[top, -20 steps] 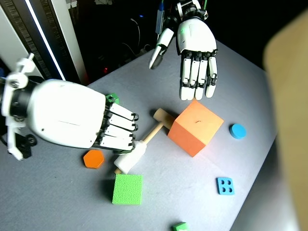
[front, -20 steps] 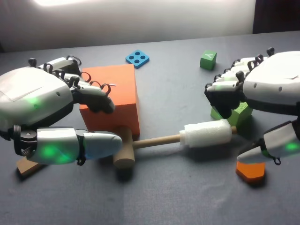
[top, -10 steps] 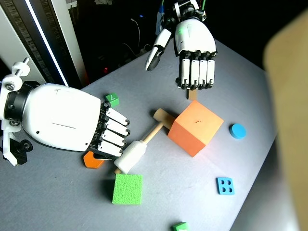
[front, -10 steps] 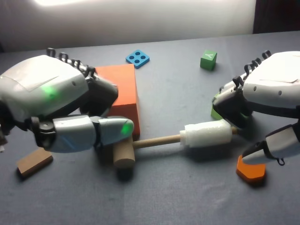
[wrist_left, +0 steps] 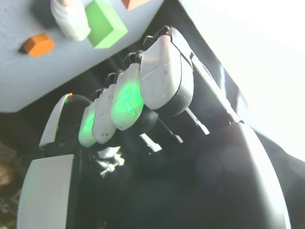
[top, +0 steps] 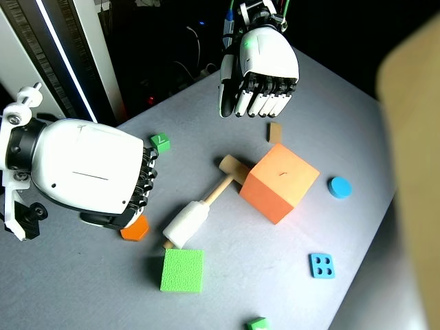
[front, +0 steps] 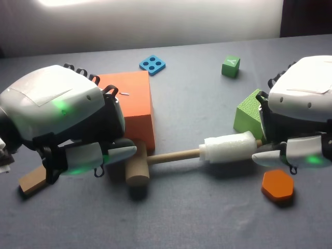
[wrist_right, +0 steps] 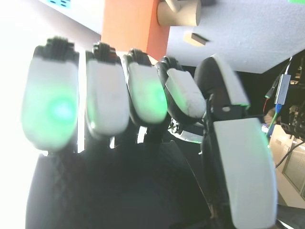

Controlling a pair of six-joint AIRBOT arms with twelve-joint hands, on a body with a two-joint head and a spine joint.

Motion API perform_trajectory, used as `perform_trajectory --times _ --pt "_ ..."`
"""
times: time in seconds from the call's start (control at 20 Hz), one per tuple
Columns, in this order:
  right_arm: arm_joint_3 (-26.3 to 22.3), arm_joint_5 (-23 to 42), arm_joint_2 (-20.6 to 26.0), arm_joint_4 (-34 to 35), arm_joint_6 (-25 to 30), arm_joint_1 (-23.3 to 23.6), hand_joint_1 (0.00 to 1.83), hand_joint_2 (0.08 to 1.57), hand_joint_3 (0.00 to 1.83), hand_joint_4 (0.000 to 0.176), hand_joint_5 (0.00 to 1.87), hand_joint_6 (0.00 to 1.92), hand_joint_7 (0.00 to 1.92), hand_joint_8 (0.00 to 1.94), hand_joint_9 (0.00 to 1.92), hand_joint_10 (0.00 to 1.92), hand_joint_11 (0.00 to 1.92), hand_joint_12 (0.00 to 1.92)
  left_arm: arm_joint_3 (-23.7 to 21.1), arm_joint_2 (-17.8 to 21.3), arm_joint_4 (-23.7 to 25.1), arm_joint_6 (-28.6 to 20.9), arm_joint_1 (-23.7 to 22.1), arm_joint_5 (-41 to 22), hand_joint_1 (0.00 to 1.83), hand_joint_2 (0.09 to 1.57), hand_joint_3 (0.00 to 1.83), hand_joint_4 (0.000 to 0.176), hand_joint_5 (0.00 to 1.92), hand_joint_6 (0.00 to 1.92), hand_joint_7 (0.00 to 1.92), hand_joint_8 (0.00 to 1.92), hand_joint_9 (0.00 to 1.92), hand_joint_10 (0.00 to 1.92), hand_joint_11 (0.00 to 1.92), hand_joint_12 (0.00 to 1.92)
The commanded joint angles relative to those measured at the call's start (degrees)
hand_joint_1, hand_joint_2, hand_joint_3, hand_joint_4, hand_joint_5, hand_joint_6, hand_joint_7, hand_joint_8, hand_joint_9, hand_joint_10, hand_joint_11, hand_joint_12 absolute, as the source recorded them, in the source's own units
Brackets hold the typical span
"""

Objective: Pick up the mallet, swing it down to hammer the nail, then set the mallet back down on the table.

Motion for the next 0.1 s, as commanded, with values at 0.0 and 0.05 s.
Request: perform_trajectory --times 0.0,0.05 --pt "-0.2 6.3 0.4 0.1 -0.6 0.3 0.59 1.44 0.02 0.057 1.55 1.92 1.66 1.94 1.74 1.92 1.77 1.92 0.1 0.2 0.1 -0.3 -0.3 -6.6 1.03 1.36 0.00 0.176 1.37 1.92 1.52 1.92 1.54 1.92 1.57 1.92" --pt "-0.2 7.2 0.4 0.1 -1.3 0.1 0.76 1.51 0.02 0.138 1.56 1.92 1.69 1.94 1.77 1.92 1.82 1.92 0.1 0.2 0.1 -0.3 -0.4 -6.6 1.13 1.32 0.00 0.176 1.44 1.92 1.54 1.92 1.53 1.92 1.54 1.92"
